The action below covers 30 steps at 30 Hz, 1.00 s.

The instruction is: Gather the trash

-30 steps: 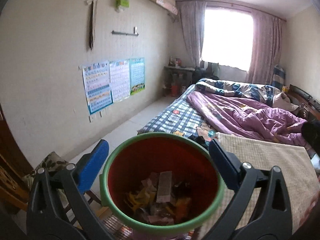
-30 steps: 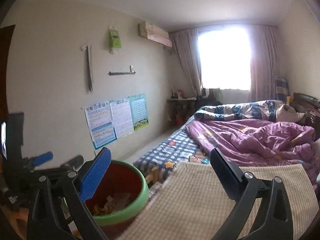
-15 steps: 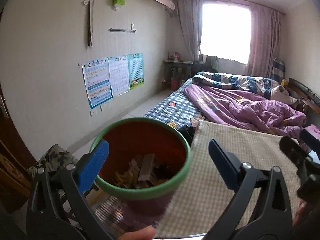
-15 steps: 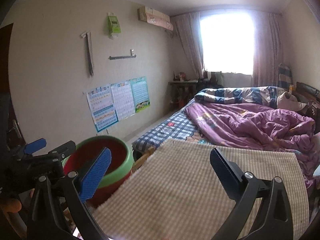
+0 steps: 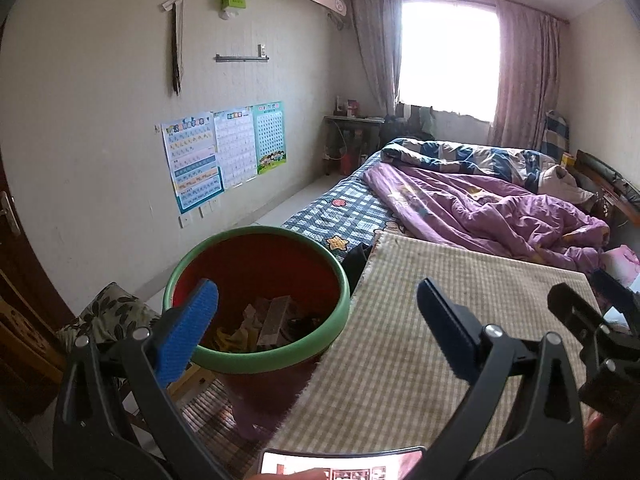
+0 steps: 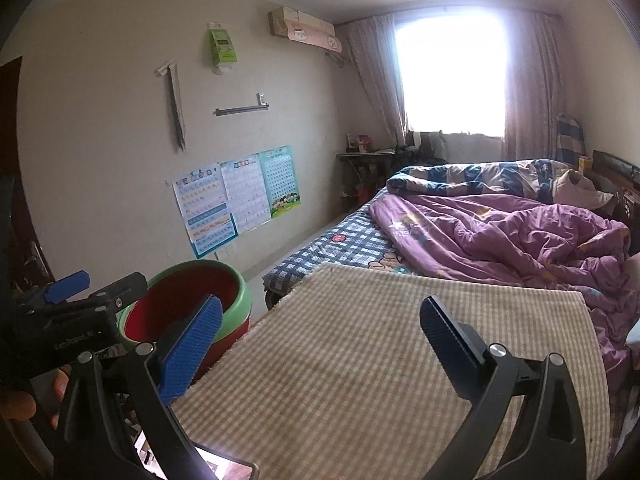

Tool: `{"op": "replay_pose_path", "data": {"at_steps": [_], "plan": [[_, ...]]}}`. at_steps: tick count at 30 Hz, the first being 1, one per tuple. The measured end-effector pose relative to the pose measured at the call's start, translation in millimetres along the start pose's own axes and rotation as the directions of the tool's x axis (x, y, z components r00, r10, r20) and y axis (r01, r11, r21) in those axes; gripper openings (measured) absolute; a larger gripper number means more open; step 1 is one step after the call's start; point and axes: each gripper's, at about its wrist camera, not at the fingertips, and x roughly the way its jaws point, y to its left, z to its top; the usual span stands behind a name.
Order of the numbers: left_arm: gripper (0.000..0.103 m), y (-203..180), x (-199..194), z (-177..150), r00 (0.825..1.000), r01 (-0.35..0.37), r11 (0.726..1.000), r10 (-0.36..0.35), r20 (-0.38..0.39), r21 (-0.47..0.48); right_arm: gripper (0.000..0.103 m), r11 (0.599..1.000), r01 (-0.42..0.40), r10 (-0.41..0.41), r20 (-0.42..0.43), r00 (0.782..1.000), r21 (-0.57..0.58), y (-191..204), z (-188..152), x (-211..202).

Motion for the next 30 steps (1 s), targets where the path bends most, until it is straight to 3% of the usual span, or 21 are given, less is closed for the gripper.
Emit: {"op": "replay_pose_path", "data": {"at_steps": [30], "plan": [[0.098, -16, 10, 1, 1.000, 0.008, 1.000, -0.007, -0.026, 0.021, 0.096, 1.000, 0.004, -0.003, -0.030, 1.000, 0.022, -21, -4, 10]]}}
